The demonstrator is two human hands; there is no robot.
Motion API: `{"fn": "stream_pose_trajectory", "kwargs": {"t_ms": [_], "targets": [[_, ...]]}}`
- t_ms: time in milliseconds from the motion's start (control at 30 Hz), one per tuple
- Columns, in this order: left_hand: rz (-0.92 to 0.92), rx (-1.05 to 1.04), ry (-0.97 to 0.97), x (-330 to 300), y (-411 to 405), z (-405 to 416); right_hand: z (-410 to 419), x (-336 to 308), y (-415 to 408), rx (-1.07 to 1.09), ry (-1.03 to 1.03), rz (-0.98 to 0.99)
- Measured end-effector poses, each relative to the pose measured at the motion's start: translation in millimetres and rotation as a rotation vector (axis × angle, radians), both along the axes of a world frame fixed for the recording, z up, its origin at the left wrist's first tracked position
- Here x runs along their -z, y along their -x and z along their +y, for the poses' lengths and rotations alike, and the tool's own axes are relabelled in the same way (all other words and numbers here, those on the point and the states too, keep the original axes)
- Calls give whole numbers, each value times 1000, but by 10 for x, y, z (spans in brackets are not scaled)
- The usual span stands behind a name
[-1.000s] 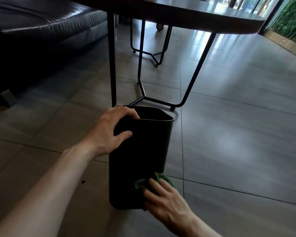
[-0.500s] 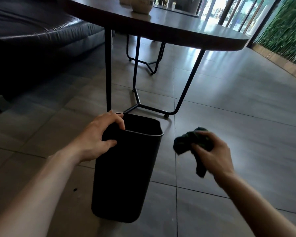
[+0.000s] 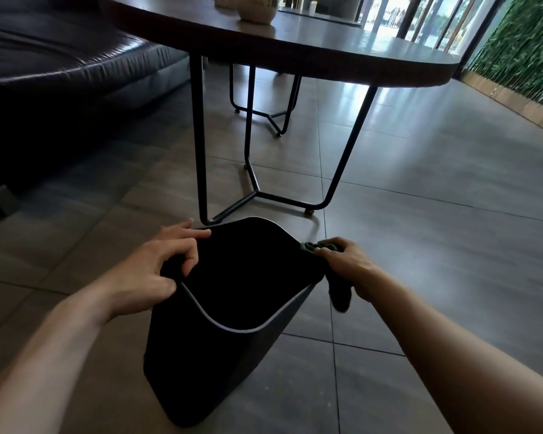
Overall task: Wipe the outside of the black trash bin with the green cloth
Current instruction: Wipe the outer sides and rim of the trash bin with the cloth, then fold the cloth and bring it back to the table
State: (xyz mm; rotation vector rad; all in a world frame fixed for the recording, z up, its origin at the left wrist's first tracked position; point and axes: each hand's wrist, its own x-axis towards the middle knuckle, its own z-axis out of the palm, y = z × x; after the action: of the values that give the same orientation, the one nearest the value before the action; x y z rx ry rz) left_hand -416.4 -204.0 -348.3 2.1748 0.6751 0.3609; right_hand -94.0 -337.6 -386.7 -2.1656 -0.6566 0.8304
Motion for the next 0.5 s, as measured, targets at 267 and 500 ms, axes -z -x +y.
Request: {"fn": "stream_pose_trajectory", "kwargs": {"t_ms": [267,500], "targets": [[-5,-476,155,190,-6,120,-116,61,79,0,68,213],[78,-662,490,448,-231,260,-231,229,187,211,-51,294]]}}
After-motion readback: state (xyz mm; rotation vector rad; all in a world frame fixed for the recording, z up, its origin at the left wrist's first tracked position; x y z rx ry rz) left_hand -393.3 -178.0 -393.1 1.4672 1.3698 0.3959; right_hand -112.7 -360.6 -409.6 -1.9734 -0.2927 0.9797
